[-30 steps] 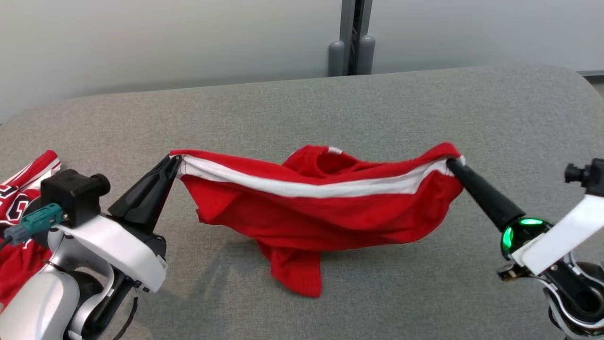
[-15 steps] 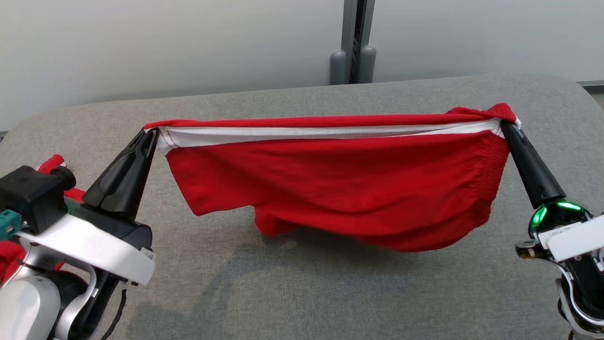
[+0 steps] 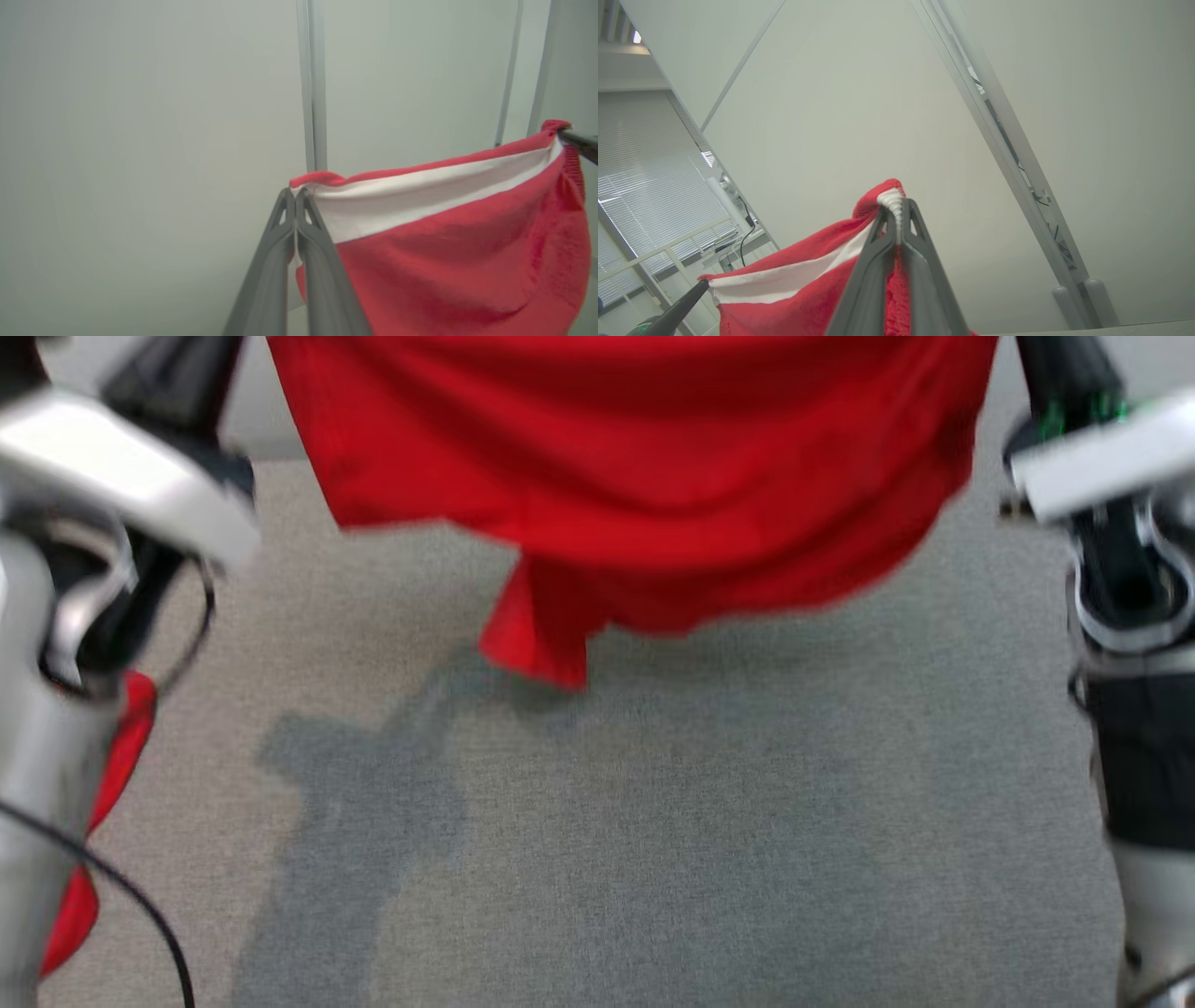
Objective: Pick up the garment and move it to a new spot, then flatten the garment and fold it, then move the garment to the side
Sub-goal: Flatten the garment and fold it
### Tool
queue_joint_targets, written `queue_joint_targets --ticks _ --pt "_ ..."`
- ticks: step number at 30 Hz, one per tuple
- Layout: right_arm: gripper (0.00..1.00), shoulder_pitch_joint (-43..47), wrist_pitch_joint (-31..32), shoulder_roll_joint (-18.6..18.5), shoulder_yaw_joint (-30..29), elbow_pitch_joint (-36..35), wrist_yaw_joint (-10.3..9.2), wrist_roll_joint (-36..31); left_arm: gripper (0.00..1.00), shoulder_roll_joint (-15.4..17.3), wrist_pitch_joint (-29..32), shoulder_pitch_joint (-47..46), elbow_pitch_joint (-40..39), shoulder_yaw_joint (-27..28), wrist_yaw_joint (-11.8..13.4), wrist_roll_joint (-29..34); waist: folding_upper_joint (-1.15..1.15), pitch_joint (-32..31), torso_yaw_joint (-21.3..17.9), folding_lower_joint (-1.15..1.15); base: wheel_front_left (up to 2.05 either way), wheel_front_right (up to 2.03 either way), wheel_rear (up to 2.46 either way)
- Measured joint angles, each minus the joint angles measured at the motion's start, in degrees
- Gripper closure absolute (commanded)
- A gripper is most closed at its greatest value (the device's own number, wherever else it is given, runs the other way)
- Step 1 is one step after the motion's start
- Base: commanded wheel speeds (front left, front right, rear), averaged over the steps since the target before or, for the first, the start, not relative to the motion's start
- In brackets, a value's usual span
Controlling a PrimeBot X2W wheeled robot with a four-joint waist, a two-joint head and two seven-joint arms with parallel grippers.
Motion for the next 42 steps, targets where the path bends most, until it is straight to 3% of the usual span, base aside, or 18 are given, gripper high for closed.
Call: queue_joint_targets --ticks 5,12,17,21,27,33,38,42 --pt "1.0 -17.34 -5.52 2.56 1.18 15.86 0.0 -6.22 1.0 -3.66 -4.97 -15.55 17.41 -0.15 -2.57 0.75 0.0 3.27 -0.09 0.0 0.0 0.0 0.0" --pt "1.0 -30.58 -12.98 4.66 5.35 35.9 0.01 -9.72 1.0 -6.13 -14.18 -26.49 34.86 -2.93 -4.24 3.05 0.0 5.7 -1.14 0.0 0.0 0.0 0.0" --pt "1.0 -30.71 -13.88 5.12 10.5 44.13 0.0 -9.56 1.0 -8.46 -18.52 -24.57 42.12 -7.11 -4.52 1.11 0.0 7.9 -0.89 0.0 0.0 0.0 0.0" --pt "1.0 -24.32 -12.73 5.11 14.26 47.86 0.0 -7.64 1.0 -11.22 -20.59 -16.85 45.11 -10.72 -4.6 -4.11 0.0 9.2 -0.11 0.0 0.0 0.0 0.0" --pt "1.0 -10.73 -10.02 4.33 17.93 47.77 0.0 -1.87 1.0 -12.79 -22.27 -4.53 45.46 -14.37 -4.6 -10.82 0.0 9.53 0.68 0.0 0.0 0.0 0.0" --pt "1.0 2.18 -9.33 0.93 18.08 40.53 0.01 6.28 1.0 -12.14 -22.85 5.48 42.19 -16.83 -4.6 -11.99 0.0 7.9 1.22 0.0 0.0 0.0 0.0" --pt "1.0 12.62 -9.16 -1.59 18.07 30.59 0.05 12.56 1.0 -9.11 -22.92 14.45 33.72 -11.99 -4.54 -7.76 0.0 5.77 0.77 0.0 0.0 0.0 0.0" --pt "1.0 19.31 -9.59 -3.12 17.63 24.6 0.1 15.47 1.0 -7.75 -22.92 21.79 26.18 -9.61 -2.99 -4.5 0.0 4.26 0.47 0.0 0.0 0.0 0.0"
